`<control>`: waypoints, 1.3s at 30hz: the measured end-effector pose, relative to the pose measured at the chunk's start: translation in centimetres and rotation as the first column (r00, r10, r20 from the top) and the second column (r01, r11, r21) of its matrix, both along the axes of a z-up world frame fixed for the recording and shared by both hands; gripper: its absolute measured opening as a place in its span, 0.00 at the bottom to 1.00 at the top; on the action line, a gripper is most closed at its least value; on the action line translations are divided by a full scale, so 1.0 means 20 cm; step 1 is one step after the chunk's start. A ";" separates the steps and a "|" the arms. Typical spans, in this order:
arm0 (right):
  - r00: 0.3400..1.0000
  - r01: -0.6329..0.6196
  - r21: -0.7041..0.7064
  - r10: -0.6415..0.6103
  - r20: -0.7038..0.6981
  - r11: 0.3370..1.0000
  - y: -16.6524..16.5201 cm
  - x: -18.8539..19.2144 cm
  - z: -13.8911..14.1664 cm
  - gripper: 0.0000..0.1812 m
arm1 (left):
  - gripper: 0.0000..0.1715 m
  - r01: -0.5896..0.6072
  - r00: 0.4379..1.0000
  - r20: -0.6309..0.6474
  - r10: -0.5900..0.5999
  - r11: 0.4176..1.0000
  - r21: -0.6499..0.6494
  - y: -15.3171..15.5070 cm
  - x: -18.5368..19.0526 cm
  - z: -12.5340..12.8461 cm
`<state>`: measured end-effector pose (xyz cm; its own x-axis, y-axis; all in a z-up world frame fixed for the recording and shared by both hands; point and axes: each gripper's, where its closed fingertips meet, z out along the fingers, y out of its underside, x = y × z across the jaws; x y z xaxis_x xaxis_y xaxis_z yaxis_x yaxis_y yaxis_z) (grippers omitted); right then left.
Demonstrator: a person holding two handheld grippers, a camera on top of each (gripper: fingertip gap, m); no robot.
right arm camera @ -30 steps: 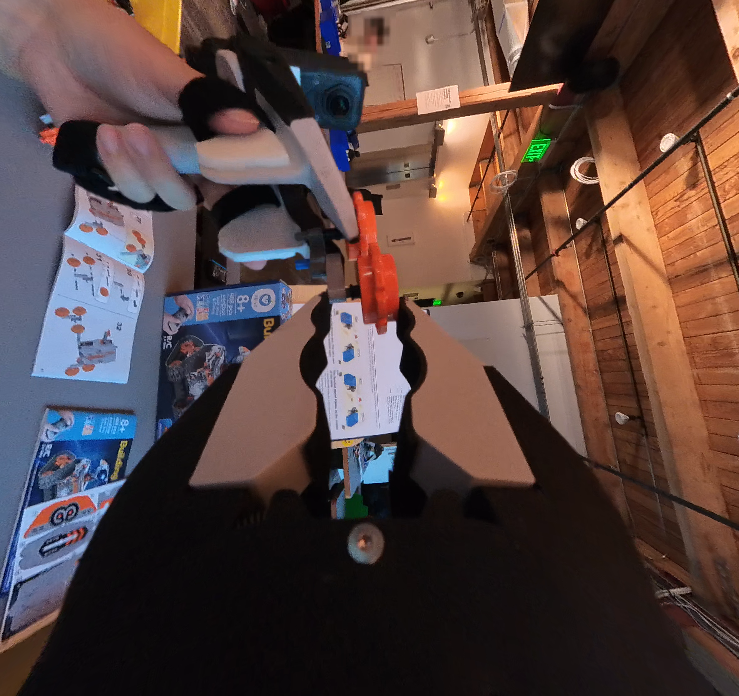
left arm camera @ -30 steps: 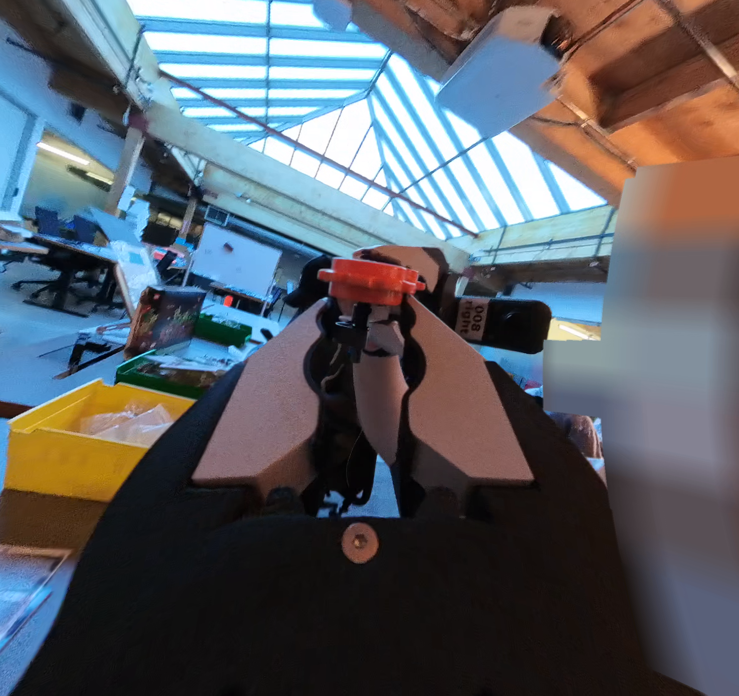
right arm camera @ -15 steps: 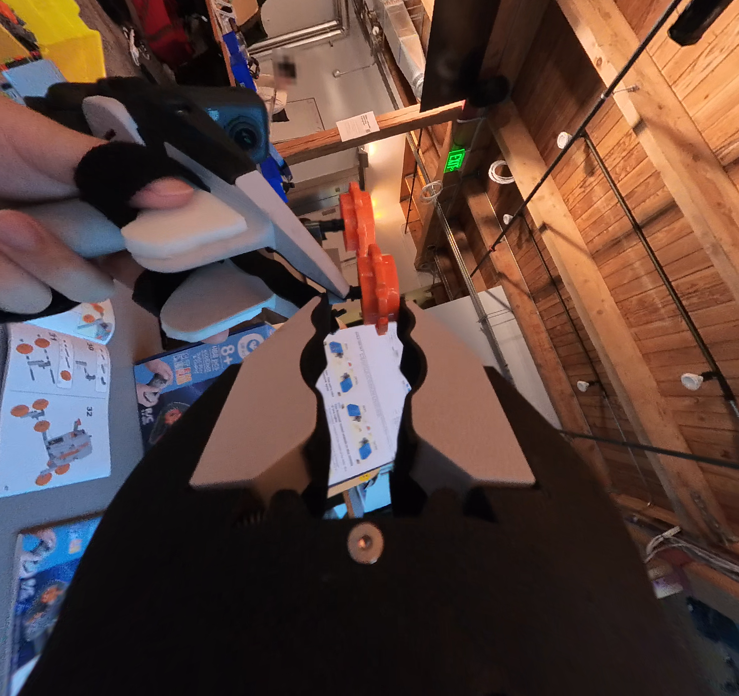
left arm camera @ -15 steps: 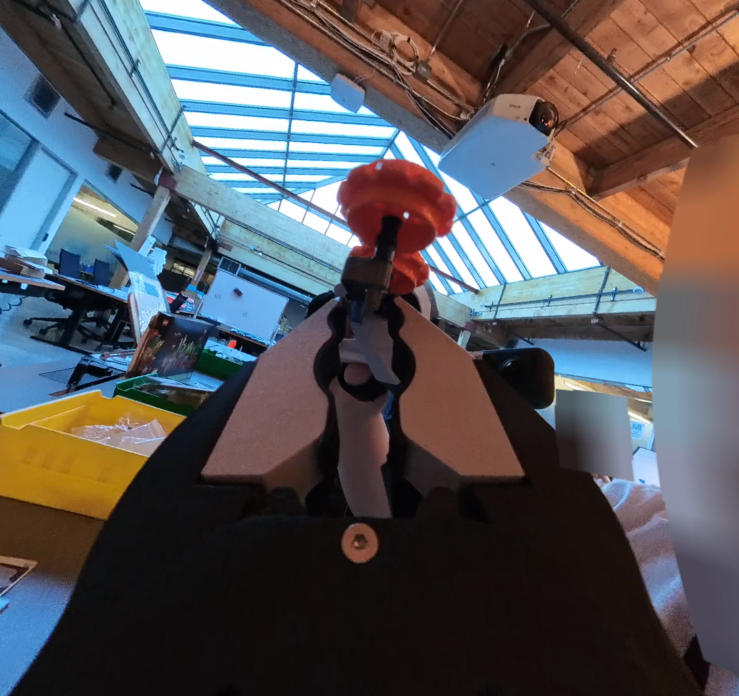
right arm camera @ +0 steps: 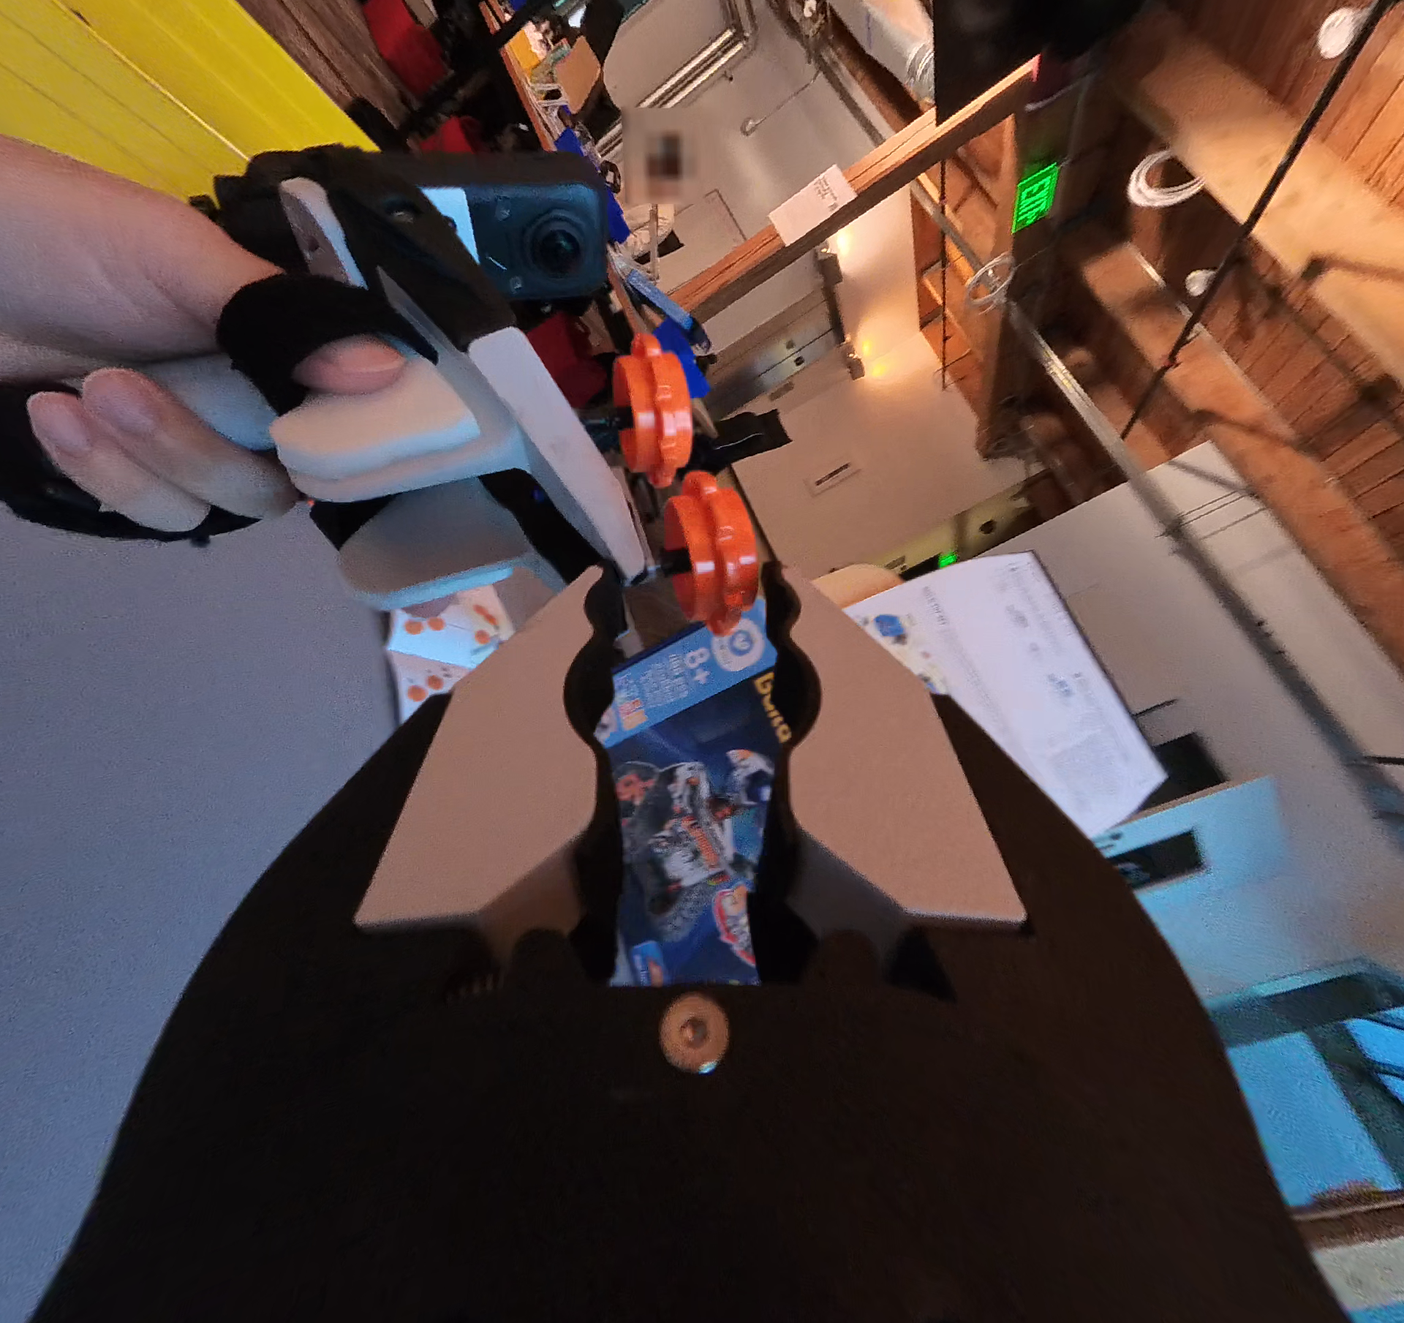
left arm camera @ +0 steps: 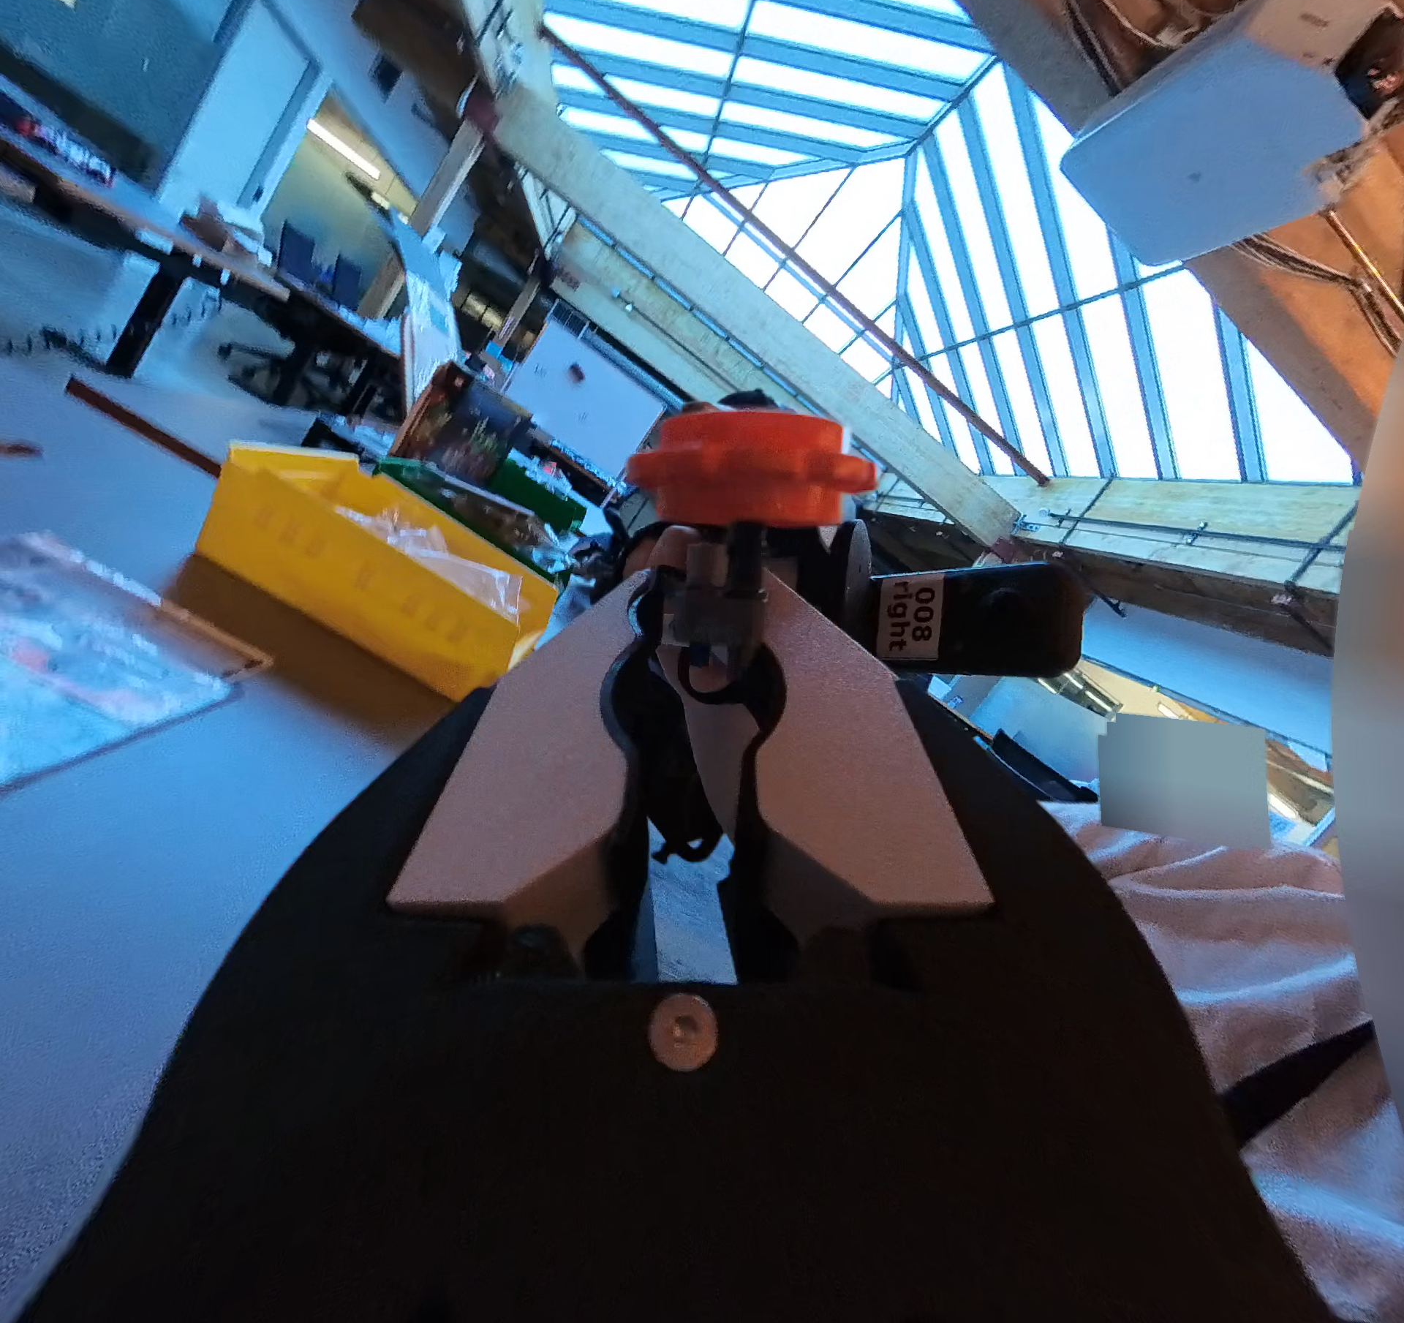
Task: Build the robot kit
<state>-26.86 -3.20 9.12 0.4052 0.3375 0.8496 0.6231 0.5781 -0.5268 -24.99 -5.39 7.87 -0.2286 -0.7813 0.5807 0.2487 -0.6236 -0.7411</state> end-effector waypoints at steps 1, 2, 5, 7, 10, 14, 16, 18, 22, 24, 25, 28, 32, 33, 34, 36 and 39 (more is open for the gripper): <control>1.000 -0.001 -0.017 0.000 -0.009 1.000 0.01 0.00 -0.04 0.20 | 0.09 0.003 1.000 -0.012 -0.003 1.000 -0.031 0.01 0.00 -0.04; 1.000 0.004 -0.031 -0.004 -0.009 1.000 0.02 -0.01 -0.08 0.20 | 0.09 0.003 1.000 -0.019 -0.004 0.998 -0.061 0.01 -0.01 -0.08; 0.999 0.028 -0.051 -0.027 0.017 0.998 0.04 -0.02 -0.18 0.21 | 0.09 0.008 1.000 -0.021 -0.011 0.989 -0.150 0.04 -0.02 -0.18; 0.998 0.034 -0.045 -0.032 0.045 0.998 0.04 -0.04 -0.24 0.20 | 0.09 0.010 0.999 -0.029 -0.015 0.985 -0.170 0.04 -0.03 -0.23; 0.998 0.020 -0.063 -0.016 0.069 0.998 0.03 -0.05 -0.30 0.20 | 0.08 0.018 0.998 -0.051 -0.028 0.983 -0.180 0.03 -0.04 -0.29; 0.998 0.024 -0.119 -0.016 0.069 0.993 0.04 -0.06 -0.39 0.19 | 0.09 0.012 0.996 -0.081 -0.030 0.977 -0.212 0.04 -0.04 -0.38; 0.997 0.027 -0.136 -0.017 0.071 0.990 0.05 -0.05 -0.44 0.19 | 0.09 0.010 0.993 -0.112 -0.036 0.974 -0.228 0.06 -0.04 -0.43; 0.998 0.027 -0.164 -0.016 0.066 0.986 0.06 -0.05 -0.51 0.18 | 0.09 0.002 0.987 -0.155 -0.043 0.967 -0.256 0.07 -0.04 -0.50; 0.997 0.042 -0.268 -0.022 0.077 0.962 0.12 0.00 -0.73 0.16 | 0.05 -0.141 0.951 -0.305 0.057 0.954 -0.264 0.19 -0.07 -0.70; 0.997 0.031 -0.357 -0.002 0.082 0.934 0.15 0.05 -0.88 0.16 | 0.05 -0.187 0.940 -0.329 0.095 0.947 -0.261 0.24 -0.10 -0.74; 0.999 0.035 -0.401 -0.016 0.050 0.915 0.18 0.08 -0.94 0.16 | 0.05 -0.179 0.938 -0.335 0.088 0.952 -0.250 0.23 -0.11 -0.74; 0.995 -0.034 -0.520 -0.021 -0.099 0.854 0.22 0.15 -1.02 0.15 | 0.05 -0.216 0.897 -0.429 0.106 0.952 -0.218 0.25 -0.09 -0.85; 0.932 -0.267 -0.580 0.052 -0.359 0.769 0.15 0.10 -0.88 0.15 | 0.05 -0.207 0.909 -0.401 0.116 0.960 -0.190 0.23 -0.04 -0.84; 0.895 -0.352 -0.622 0.057 -0.442 0.700 0.12 0.08 -0.86 0.14 | 0.05 -0.211 0.914 -0.380 0.140 0.966 -0.151 0.22 -0.03 -0.81; 0.852 -0.432 -0.655 0.043 -0.521 0.620 0.10 0.07 -0.83 0.15 | 0.05 -0.228 0.915 -0.363 0.177 0.968 -0.101 0.23 -0.03 -0.78; 0.755 -0.565 -0.660 -0.013 -0.656 0.494 0.08 0.09 -0.78 0.14 | 0.05 -0.270 0.906 -0.336 0.255 0.963 0.004 0.24 -0.04 -0.73; 0.632 -0.700 -0.602 -0.059 -0.773 0.384 0.07 0.11 -0.72 0.11 | 0.05 -0.293 0.918 -0.250 0.308 0.951 0.095 0.20 -0.05 -0.64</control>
<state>-24.65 -1.80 -5.29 0.3019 0.8888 -0.3449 -0.1861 -0.2999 -0.9356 -26.08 -1.32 -4.93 0.1744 -0.8216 0.5428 0.2133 -0.5066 -0.8354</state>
